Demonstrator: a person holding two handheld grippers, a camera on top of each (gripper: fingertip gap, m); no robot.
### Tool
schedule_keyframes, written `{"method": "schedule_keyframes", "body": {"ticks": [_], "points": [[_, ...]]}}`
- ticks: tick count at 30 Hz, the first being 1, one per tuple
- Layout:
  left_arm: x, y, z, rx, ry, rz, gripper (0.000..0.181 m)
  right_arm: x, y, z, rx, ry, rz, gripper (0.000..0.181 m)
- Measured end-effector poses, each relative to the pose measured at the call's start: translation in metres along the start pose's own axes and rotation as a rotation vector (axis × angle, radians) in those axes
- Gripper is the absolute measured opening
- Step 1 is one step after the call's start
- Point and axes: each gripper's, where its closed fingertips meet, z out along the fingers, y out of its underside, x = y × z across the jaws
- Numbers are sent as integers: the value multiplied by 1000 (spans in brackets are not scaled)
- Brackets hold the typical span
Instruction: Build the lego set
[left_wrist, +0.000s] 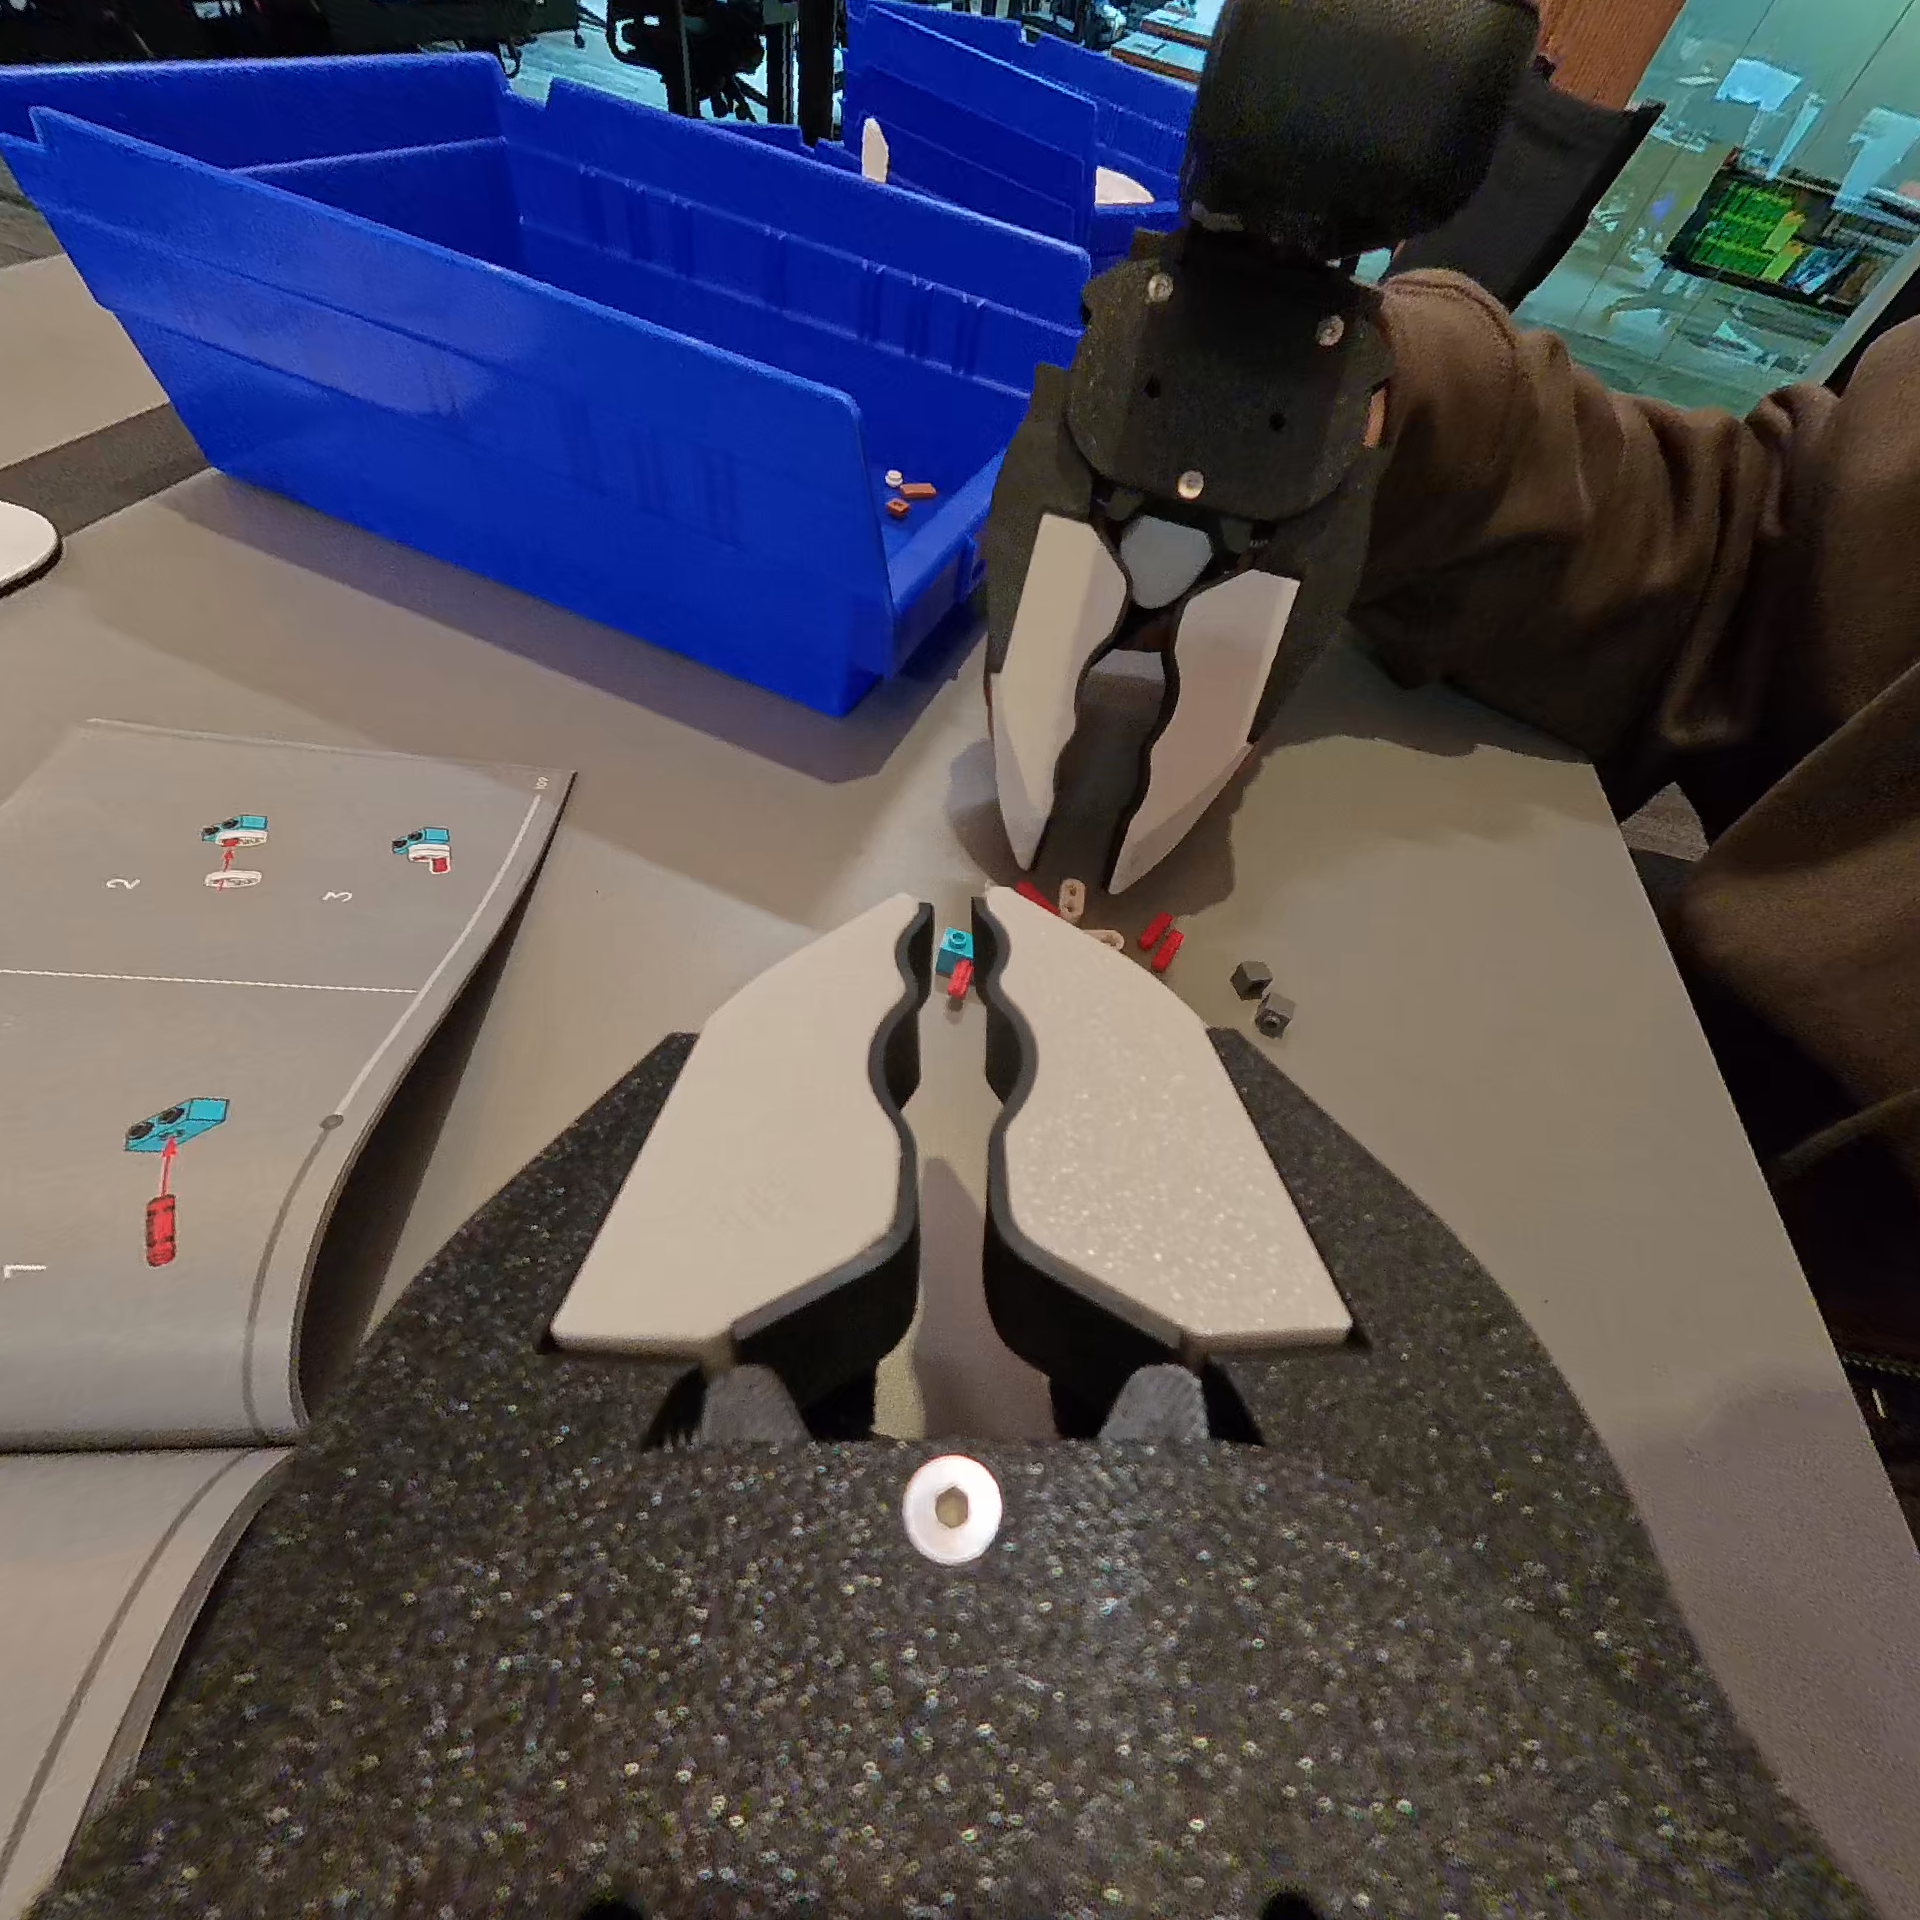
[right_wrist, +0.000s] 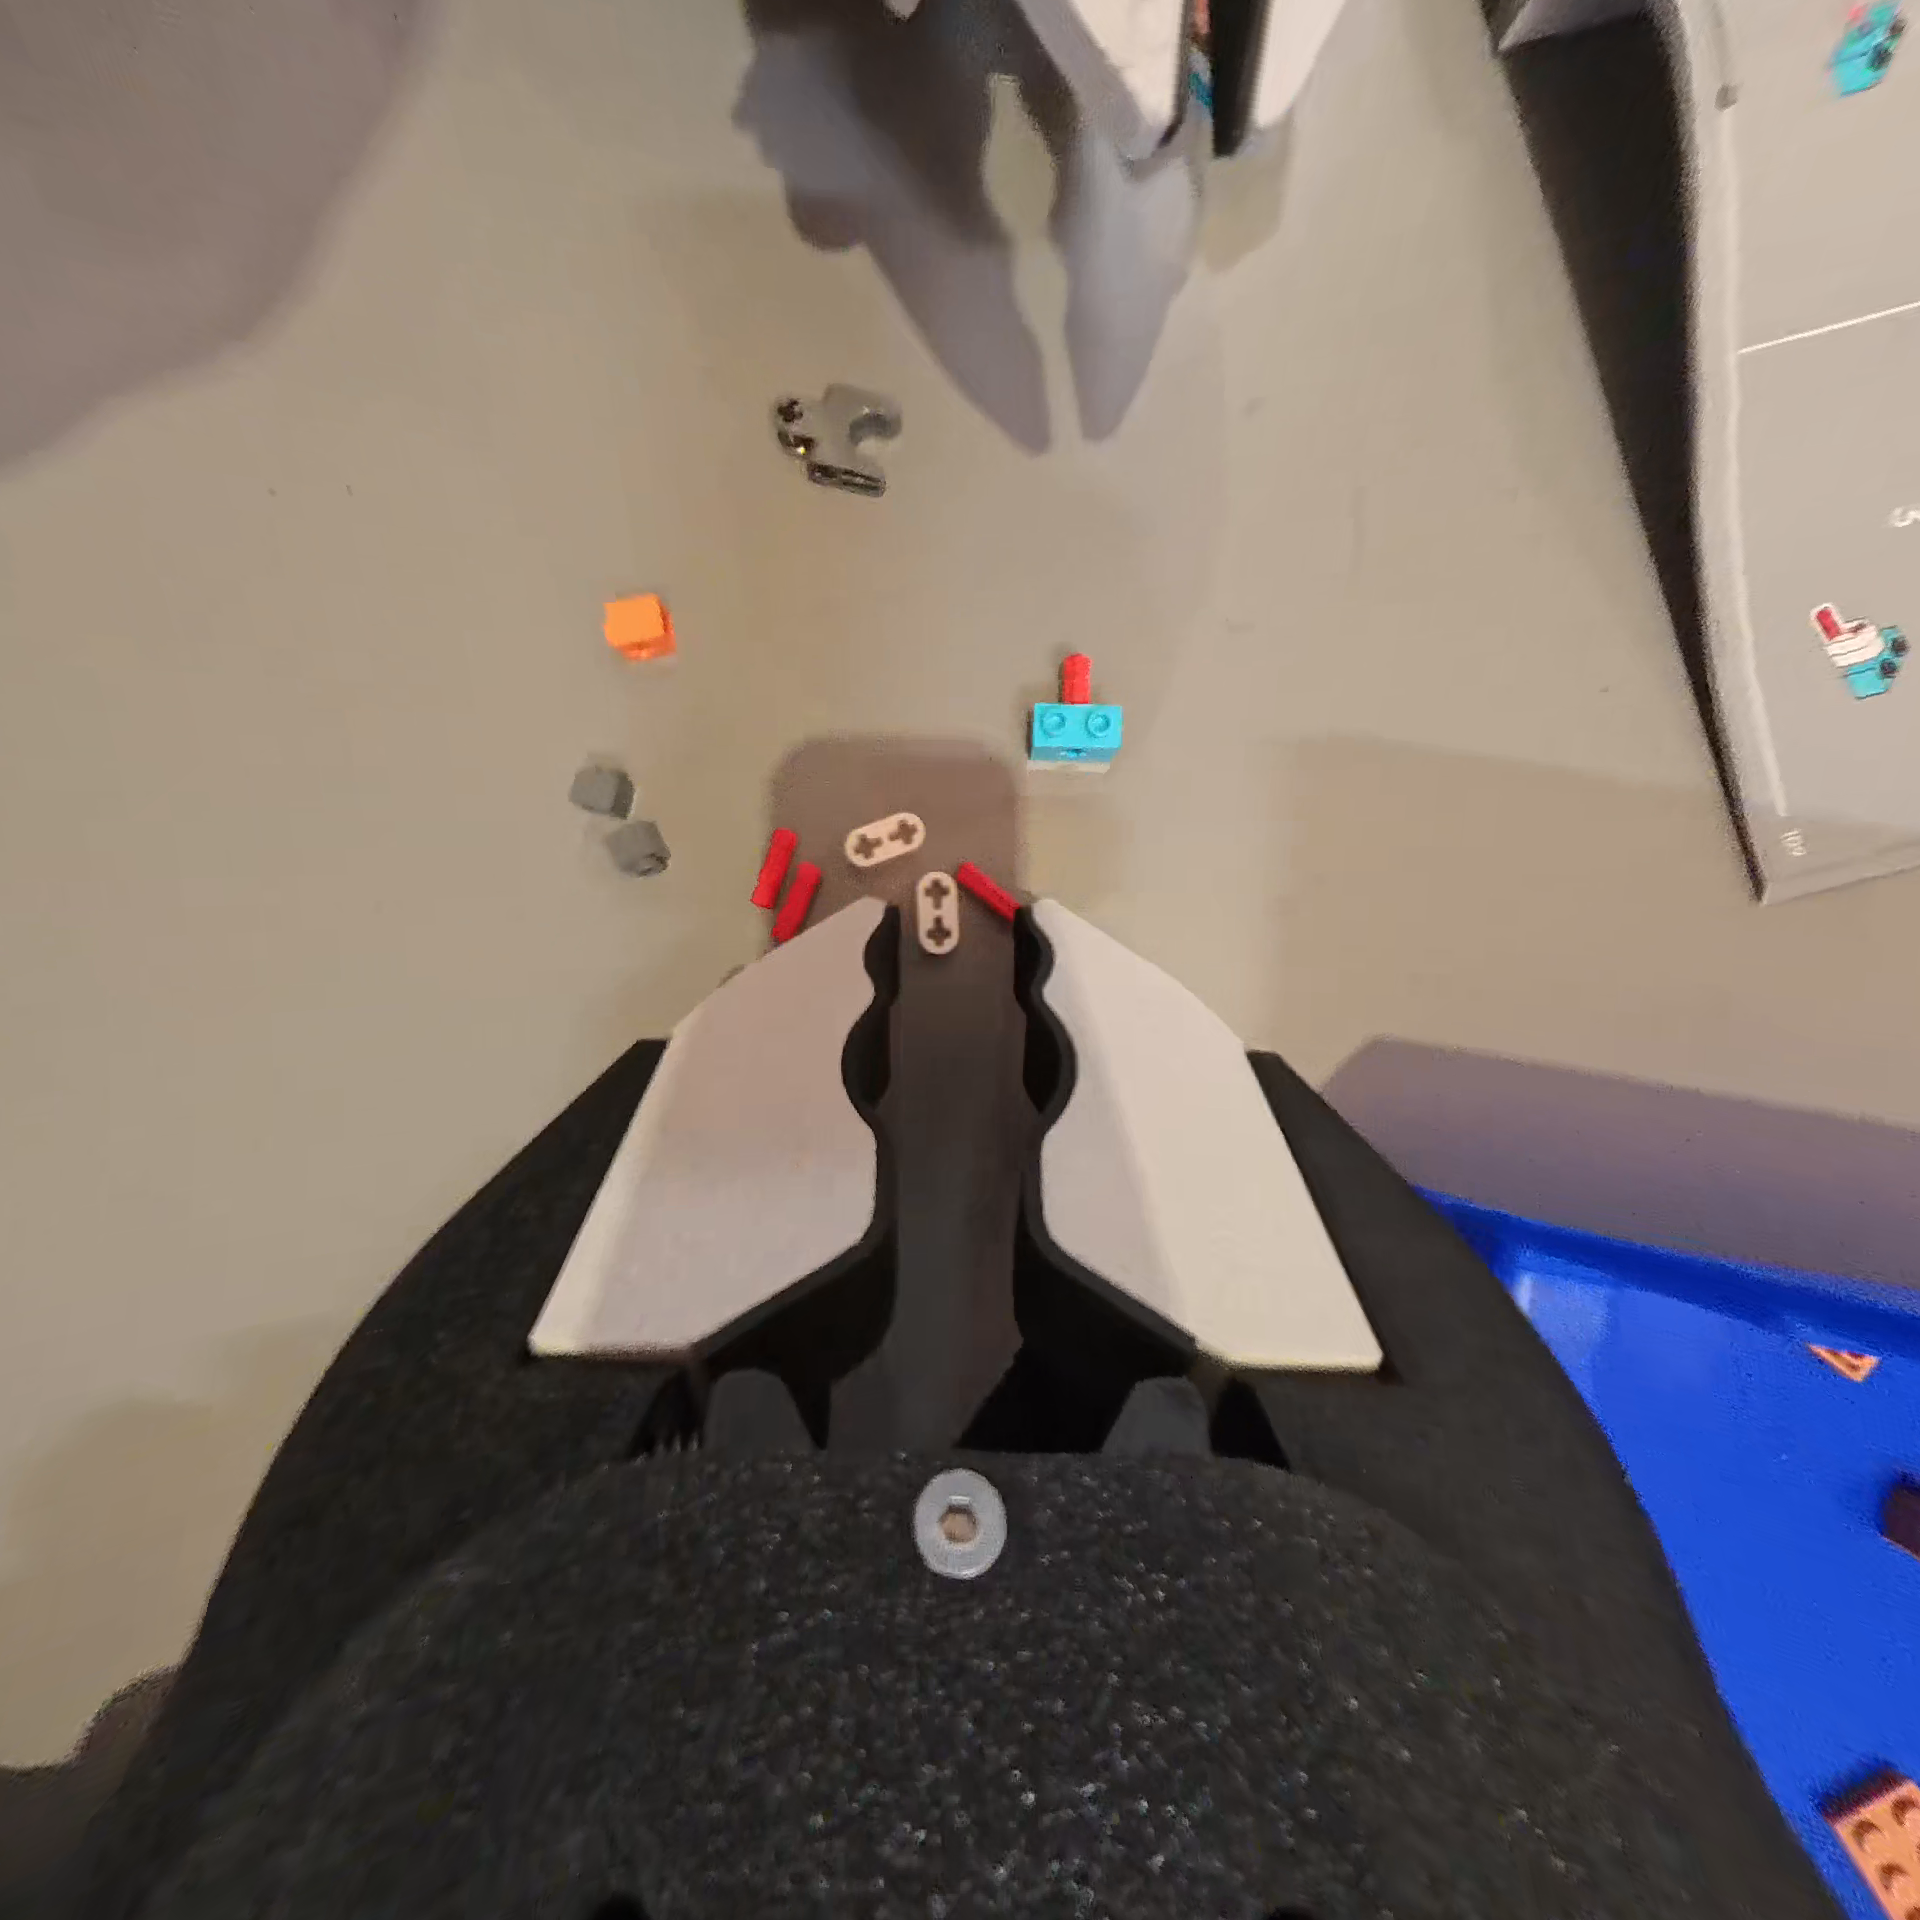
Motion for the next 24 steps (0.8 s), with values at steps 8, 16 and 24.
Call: {"method": "schedule_keyframes", "body": {"ticks": [8,16,24], "points": [[-1,0,0,0,-1,-1,7,-2,5,5,-30,-2,5,14],[0,0,0,0,-1,0,6,-2,2,6,-15,-14,9,8],[4,3,3,-17,24,5,6,11,-42,-18,298,24,48,8]]}}
